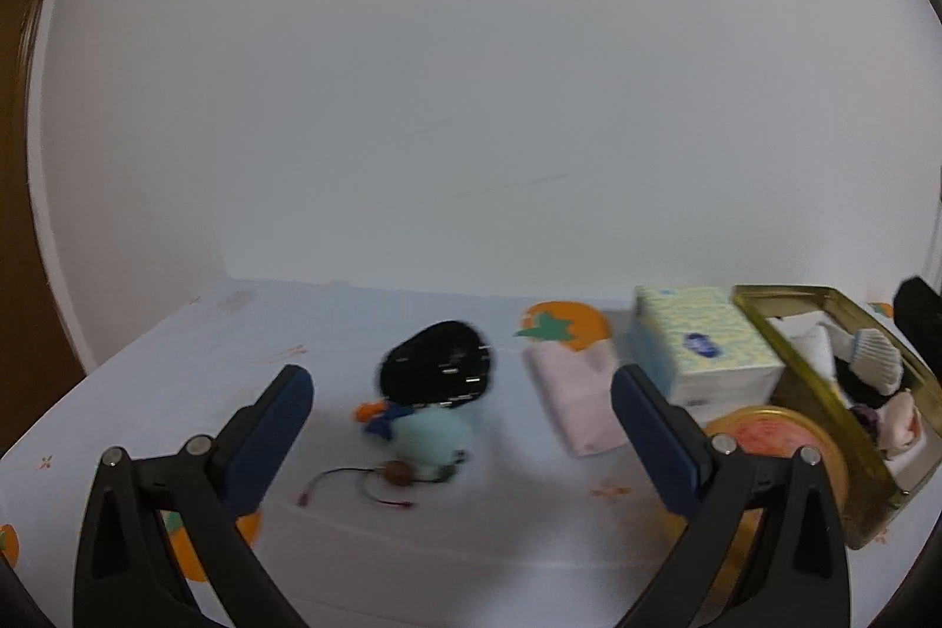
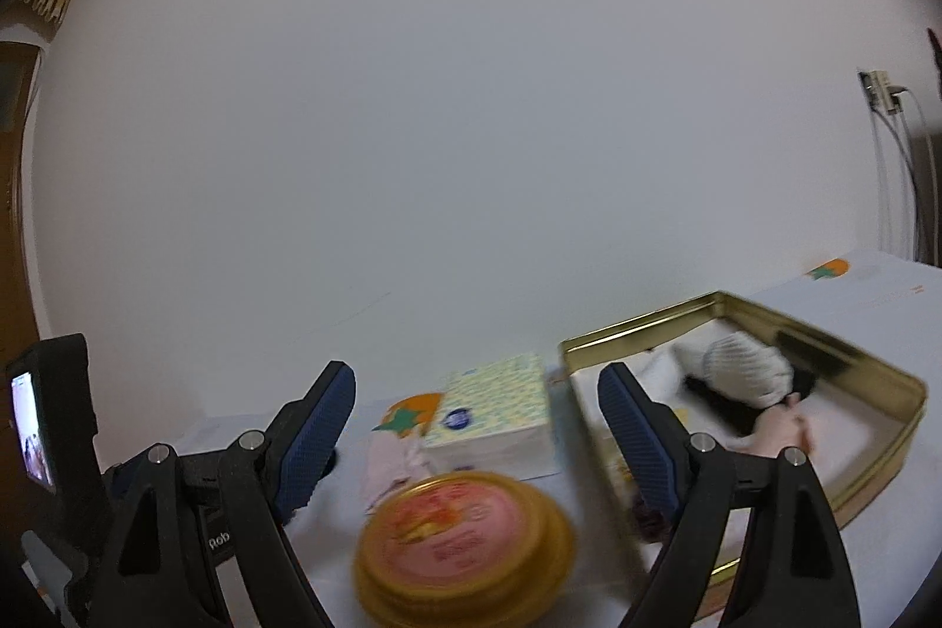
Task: Organize soft objects
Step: 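Grasp the teal fuzzy ball toy with the right tool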
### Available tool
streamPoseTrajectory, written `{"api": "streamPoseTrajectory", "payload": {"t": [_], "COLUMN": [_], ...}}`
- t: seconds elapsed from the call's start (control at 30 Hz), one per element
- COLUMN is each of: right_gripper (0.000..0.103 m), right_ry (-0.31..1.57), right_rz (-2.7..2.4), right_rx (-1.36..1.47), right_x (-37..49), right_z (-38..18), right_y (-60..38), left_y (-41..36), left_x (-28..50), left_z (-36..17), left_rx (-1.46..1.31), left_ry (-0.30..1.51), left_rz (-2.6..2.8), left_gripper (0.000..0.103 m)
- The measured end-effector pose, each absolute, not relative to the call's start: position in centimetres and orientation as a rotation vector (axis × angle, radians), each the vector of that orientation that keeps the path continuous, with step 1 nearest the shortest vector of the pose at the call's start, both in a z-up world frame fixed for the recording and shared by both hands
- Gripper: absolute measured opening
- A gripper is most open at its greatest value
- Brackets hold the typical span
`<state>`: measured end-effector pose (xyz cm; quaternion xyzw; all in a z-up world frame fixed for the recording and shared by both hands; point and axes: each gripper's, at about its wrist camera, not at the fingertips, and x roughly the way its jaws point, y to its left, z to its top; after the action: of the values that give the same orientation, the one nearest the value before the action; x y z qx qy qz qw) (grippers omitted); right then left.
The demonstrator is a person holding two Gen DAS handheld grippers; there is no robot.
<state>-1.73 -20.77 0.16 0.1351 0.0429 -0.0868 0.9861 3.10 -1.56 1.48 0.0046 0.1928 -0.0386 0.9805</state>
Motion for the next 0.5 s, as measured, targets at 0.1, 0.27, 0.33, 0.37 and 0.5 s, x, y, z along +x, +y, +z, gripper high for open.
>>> {"api": "streamPoseTrajectory", "payload": {"t": [0.1,0.27,0.33,0.37,0.5], "right_gripper": [0.086,0.086,0.086,0.086,0.086], "right_ry": [0.118,0.190,0.223,0.237,0.285], "right_rz": [-0.147,-0.108,-0.091,-0.085,-0.036], "right_rx": [0.262,0.231,0.217,0.212,0.194], "right_x": [-0.4,1.6,2.6,3.1,4.9], "right_z": [0.1,-0.2,-0.3,-0.4,-0.7], "right_y": [-19.3,-17.3,-16.5,-16.2,-14.7], "left_y": [0.5,3.8,5.1,5.7,7.7], "left_x": [4.4,6.1,6.8,7.1,8.5], "left_z": [1.2,0.7,0.5,0.4,-0.1], "left_rx": [-0.010,-0.055,-0.072,-0.070,-0.020], "left_ry": [0.425,0.485,0.510,0.522,0.559], "left_rz": [-0.037,0.026,0.063,0.088,0.232], "left_gripper": [0.103,0.103,0.103,0.103,0.103]}}
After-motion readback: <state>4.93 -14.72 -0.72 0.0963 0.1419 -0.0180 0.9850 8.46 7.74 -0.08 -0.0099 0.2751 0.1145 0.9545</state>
